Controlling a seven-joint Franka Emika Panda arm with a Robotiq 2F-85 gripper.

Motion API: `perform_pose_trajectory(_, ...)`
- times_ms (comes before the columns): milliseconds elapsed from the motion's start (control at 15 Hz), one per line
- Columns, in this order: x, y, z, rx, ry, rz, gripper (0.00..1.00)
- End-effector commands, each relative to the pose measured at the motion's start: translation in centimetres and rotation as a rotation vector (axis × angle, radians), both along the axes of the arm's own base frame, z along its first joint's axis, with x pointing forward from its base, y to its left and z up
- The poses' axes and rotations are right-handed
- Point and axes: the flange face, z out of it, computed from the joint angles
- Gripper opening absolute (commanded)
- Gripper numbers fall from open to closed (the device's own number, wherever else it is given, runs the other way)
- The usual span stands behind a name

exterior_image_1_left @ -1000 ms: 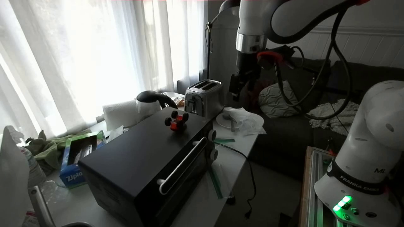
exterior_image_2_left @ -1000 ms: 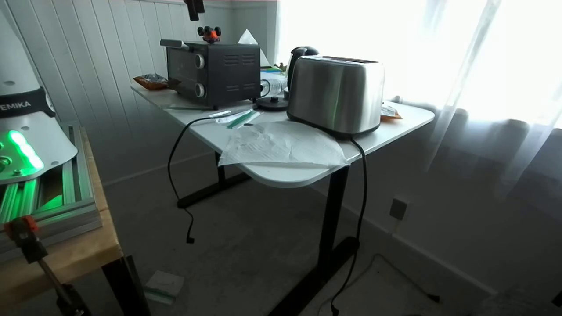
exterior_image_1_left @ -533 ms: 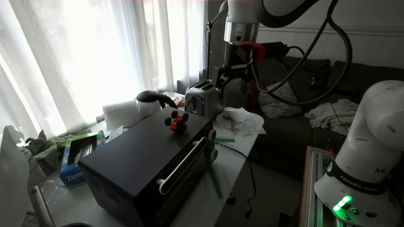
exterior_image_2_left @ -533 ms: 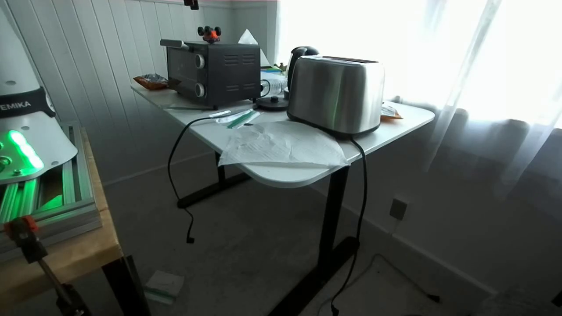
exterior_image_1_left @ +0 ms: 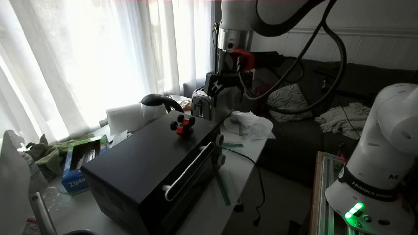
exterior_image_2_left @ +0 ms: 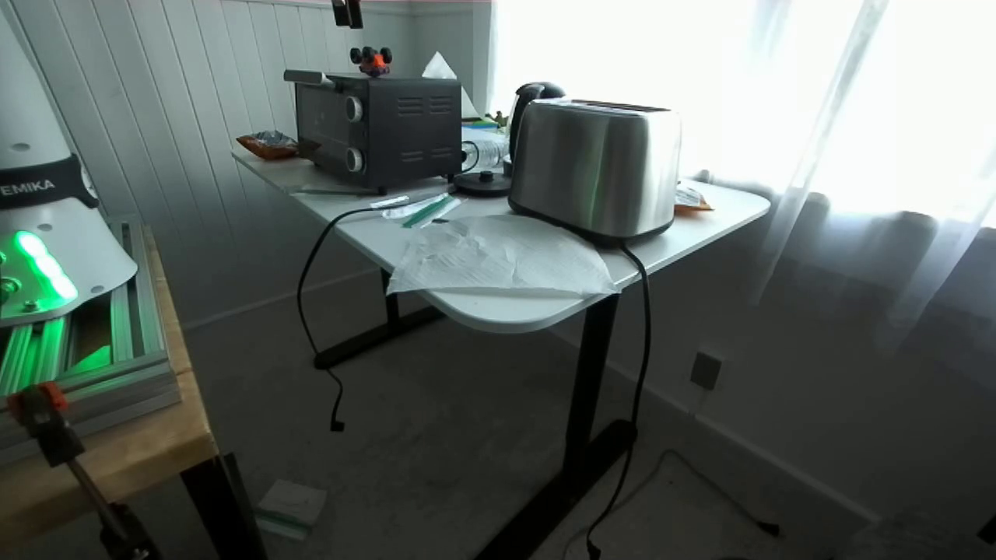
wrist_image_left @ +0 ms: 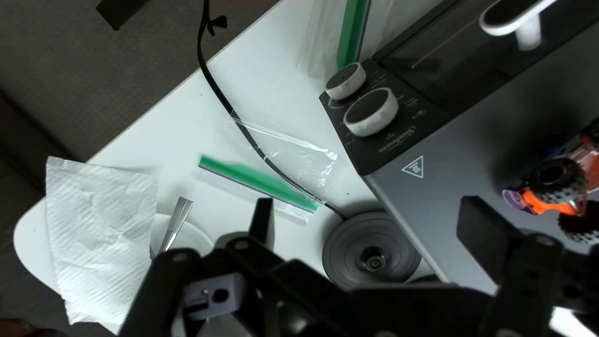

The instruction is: Turn the toy car over on the oven

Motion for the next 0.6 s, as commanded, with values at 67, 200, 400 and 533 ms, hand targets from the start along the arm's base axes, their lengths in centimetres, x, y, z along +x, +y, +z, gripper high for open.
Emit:
perform_pose_trajectory(67, 0.1, 0.2, -0.1, 0.009, -0.001, -0.008, 1.0)
perform_pose_trajectory(200, 0.4, 0.6, -0.2, 0.029, -0.008, -0.029, 1.0)
perform_pose_trajectory(400, 1.0, 1.3, -0.7, 0.035, -0.023, -0.011, 1.0)
perform_pose_trajectory(533, 1.4, 1.8, -0.8, 0.049, -0.031, -0.046, 1.0)
